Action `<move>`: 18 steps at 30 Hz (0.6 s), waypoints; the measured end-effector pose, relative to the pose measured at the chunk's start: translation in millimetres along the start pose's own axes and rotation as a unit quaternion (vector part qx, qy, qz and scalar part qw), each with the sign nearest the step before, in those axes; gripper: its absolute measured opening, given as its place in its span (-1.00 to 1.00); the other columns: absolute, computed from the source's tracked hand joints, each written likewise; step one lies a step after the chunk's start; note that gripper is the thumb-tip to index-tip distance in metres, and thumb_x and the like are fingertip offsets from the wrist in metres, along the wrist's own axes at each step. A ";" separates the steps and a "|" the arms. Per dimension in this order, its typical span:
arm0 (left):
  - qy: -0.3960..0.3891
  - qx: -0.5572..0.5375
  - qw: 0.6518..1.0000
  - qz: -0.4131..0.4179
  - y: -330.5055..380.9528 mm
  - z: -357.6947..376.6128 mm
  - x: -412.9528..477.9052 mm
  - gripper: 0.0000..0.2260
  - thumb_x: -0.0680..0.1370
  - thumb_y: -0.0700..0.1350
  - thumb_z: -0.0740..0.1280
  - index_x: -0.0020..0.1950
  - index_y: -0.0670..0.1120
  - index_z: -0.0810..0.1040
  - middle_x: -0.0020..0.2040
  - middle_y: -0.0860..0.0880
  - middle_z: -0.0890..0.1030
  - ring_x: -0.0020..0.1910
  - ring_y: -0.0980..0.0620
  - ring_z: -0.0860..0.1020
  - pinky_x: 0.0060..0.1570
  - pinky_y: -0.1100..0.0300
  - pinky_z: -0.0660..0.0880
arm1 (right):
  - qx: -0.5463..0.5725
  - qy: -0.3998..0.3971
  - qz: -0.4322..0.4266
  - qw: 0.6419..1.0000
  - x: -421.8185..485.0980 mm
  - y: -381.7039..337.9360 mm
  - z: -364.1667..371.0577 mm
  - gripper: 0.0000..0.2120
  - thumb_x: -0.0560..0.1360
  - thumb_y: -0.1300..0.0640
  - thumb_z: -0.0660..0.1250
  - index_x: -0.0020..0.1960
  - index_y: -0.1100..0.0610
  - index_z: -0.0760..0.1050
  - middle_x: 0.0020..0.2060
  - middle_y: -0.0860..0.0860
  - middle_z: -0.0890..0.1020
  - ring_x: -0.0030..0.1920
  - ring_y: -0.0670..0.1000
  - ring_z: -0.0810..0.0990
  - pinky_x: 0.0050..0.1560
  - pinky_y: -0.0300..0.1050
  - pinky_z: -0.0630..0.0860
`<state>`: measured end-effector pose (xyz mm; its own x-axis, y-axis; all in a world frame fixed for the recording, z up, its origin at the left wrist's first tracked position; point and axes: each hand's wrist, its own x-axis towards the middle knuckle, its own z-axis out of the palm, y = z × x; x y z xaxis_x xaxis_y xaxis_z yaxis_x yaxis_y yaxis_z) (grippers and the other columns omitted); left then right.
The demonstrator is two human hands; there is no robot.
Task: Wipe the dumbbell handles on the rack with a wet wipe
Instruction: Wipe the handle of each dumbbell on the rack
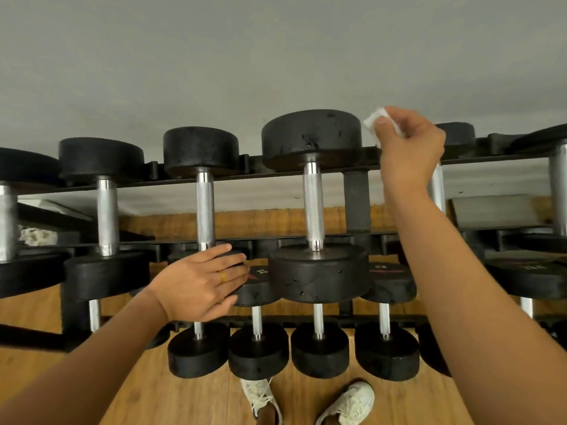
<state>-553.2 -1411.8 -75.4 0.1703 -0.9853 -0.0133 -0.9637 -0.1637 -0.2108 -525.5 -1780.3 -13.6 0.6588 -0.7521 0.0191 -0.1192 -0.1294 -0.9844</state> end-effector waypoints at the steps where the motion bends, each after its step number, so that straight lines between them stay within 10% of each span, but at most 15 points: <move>1: -0.002 -0.001 1.000 -0.001 -0.2 0.3 -0.7 -0.61 0.67 0.07 0.17 0.20 -0.08 0.73 0.19 -0.04 0.71 0.33 -0.06 0.60 0.53 -0.07 0.23 | 0.000 -0.016 0.001 1.000 -0.4 0.2 3.0 -0.83 0.52 0.10 0.46 0.11 0.07 0.68 -0.02 -0.12 0.71 0.04 -0.19 0.66 0.17 -0.20 0.59; 18: 0.007 -0.005 1.000 -0.015 1.2 -0.6 -1.3 -0.64 0.66 0.05 0.20 0.19 -0.07 0.73 0.18 -0.03 0.71 0.31 -0.05 0.61 0.52 -0.04 0.26 | 0.020 -0.128 0.032 0.991 5.0 14.6 1.8 -0.77 0.58 0.13 0.39 0.23 0.10 0.64 0.03 -0.13 0.70 0.06 -0.23 0.65 0.02 -0.43 0.52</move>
<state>-554.7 -1410.7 -75.1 0.1966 -0.9805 0.0058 -0.9603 -0.1937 -0.2009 -522.6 -1784.8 -28.2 0.8184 -0.5684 -0.0847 -0.1419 -0.0571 -0.9882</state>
